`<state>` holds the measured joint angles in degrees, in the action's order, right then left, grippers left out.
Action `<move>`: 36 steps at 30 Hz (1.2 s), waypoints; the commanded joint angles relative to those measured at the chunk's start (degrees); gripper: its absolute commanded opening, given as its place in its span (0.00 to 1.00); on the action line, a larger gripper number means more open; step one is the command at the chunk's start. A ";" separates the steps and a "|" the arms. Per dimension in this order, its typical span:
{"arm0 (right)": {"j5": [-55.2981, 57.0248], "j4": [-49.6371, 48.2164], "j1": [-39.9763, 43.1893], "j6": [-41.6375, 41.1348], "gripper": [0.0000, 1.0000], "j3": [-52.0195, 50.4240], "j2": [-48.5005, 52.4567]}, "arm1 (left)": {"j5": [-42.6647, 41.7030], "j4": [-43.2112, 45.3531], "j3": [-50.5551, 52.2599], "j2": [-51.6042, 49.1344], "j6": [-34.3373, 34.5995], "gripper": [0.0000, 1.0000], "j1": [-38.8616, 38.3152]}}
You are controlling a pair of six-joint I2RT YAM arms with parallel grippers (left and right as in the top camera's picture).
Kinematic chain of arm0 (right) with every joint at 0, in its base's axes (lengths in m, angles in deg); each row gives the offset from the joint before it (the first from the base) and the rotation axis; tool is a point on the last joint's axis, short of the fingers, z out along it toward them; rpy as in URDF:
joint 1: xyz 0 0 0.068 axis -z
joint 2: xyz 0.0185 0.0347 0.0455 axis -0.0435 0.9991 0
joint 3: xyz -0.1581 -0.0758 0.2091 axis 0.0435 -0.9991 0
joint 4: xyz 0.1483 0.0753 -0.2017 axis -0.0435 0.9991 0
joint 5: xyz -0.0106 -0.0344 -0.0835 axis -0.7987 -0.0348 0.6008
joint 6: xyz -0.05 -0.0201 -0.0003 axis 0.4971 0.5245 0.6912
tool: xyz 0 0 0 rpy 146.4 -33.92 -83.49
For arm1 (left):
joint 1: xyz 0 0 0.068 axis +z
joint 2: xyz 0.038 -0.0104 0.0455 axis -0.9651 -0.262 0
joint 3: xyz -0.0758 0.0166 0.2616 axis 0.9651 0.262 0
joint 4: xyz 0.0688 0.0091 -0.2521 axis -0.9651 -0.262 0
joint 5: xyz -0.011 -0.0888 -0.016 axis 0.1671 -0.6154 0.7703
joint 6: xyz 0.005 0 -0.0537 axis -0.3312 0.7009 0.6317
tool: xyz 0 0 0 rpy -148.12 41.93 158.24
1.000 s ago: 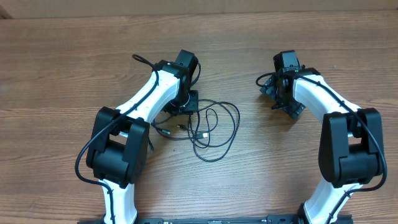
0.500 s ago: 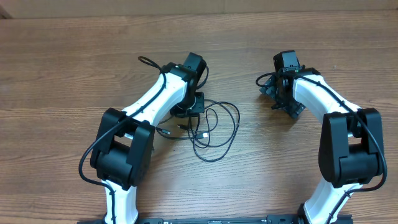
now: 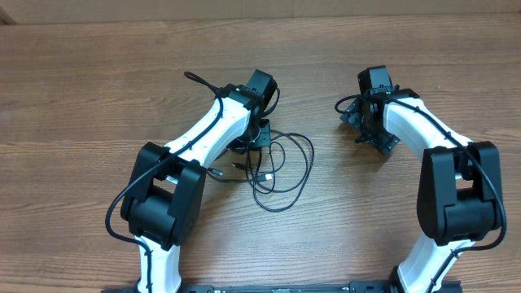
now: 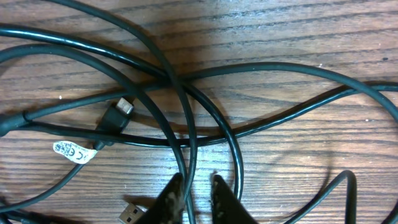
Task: Untangle cables
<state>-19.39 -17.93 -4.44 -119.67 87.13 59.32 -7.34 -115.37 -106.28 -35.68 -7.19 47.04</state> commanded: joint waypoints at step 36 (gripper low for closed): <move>0.48 -0.11 0.04 -0.22 1.00 -0.26 -0.61 | 1.11 -12.48 2.43 1.18 -2.45 0.16 2.51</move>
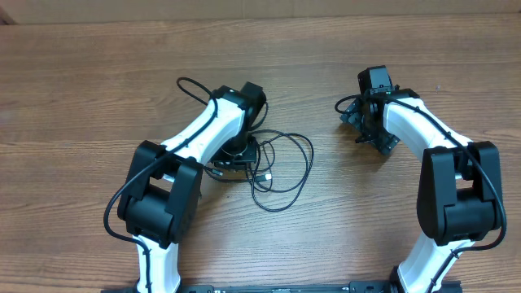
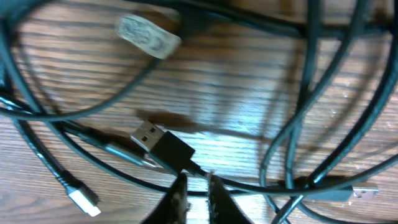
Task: Untangle cables
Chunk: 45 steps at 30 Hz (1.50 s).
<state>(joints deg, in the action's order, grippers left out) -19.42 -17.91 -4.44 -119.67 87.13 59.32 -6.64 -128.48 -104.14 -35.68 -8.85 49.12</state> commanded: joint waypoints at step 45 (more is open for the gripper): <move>0.48 -0.13 0.04 -0.22 1.00 -0.26 -0.61 | -3.15 -1.27 -0.20 1.99 -2.75 0.04 -0.28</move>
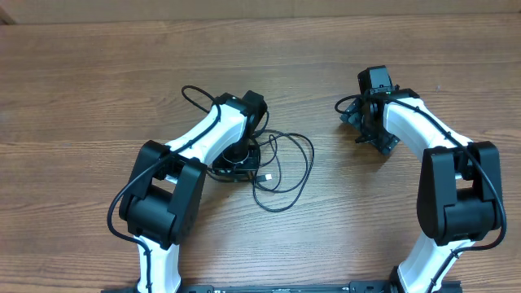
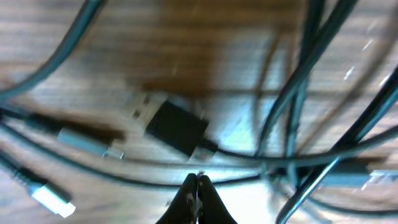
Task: Untangle cables
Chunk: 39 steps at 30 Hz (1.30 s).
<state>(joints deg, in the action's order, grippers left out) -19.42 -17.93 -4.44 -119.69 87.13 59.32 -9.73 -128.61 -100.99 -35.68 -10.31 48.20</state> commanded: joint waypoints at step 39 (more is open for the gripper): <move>0.50 -0.11 0.04 -0.20 1.00 -0.26 -0.61 | 3.26 12.98 0.07 1.68 -0.15 0.24 0.31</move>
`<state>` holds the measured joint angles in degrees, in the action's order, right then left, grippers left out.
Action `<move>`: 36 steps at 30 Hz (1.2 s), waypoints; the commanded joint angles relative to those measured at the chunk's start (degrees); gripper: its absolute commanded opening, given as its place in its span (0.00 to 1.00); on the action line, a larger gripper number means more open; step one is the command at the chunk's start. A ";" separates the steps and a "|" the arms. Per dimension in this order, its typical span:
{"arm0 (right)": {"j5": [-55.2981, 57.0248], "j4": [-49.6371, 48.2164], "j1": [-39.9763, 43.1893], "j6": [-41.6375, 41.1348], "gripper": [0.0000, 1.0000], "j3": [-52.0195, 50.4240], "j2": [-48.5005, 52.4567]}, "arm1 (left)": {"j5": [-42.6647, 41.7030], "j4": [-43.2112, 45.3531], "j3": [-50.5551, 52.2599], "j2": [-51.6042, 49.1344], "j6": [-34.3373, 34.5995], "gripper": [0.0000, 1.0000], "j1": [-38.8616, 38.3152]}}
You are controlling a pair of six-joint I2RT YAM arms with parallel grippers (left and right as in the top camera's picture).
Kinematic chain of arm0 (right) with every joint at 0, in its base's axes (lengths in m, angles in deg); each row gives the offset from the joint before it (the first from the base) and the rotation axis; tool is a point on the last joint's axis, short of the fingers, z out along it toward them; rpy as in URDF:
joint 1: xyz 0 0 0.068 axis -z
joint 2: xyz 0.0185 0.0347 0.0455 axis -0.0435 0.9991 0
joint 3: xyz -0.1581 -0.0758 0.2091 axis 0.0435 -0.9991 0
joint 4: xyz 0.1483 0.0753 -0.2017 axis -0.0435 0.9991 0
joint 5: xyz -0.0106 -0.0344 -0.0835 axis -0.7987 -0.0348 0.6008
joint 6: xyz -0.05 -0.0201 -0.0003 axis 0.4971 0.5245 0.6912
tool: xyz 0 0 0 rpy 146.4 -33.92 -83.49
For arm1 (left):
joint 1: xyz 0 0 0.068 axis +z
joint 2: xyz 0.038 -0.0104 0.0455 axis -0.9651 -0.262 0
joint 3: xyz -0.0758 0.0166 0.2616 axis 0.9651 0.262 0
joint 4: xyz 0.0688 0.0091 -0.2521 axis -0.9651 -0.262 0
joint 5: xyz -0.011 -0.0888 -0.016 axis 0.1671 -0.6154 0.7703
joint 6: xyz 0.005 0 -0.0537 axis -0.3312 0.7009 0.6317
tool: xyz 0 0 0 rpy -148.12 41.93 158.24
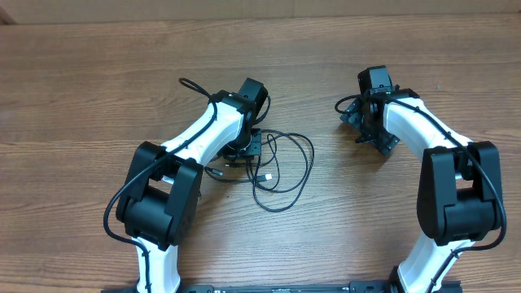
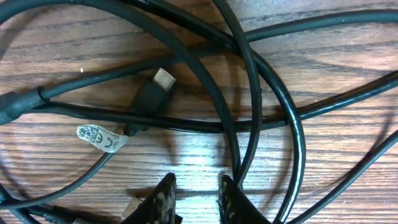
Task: Untangle cables
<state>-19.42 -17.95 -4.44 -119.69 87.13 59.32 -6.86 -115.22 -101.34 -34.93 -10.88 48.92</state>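
Observation:
Several thin black cables (image 1: 281, 167) lie tangled on the wooden table, one end trailing to the upper left (image 1: 189, 83). My left gripper (image 1: 247, 146) hangs over the tangle's left part. In the left wrist view the left gripper (image 2: 196, 180) is open over bare wood, with nothing between its fingers. One looping cable (image 2: 239, 143) runs just beside the right fingertip (image 2: 225, 183). A small black plug (image 2: 151, 94) and a white label (image 2: 98, 137) lie ahead of it. My right gripper (image 1: 356, 120) rests apart on the right, clear of the cables.
The wooden table (image 1: 98, 57) stretches on all sides of the tangle. A silver plug end (image 2: 133, 207) shows at the bottom edge, beside the left finger. Both white arms reach in from the table's near edge.
My left gripper was shut low by a flat black USB plug; now it is open over the crossing near the small plug and white label. The cable's upper-left end has shifted slightly.
The left gripper stood slightly open astride a cable at the crossing. Then it sat nearly shut by the flat USB plug's cable, then fully shut there. Now it is open again over the crossing. The tangle's shape changed little; the right arm stayed still.

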 commanded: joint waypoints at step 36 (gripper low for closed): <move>0.48 -0.09 0.04 -0.20 1.00 -0.26 -0.61 | -4.68 -4.90 1.03 0.92 -0.76 0.34 -0.31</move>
<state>-19.42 -17.93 -4.44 -119.69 87.13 59.32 -12.28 -119.76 -100.97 -34.93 -10.92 48.92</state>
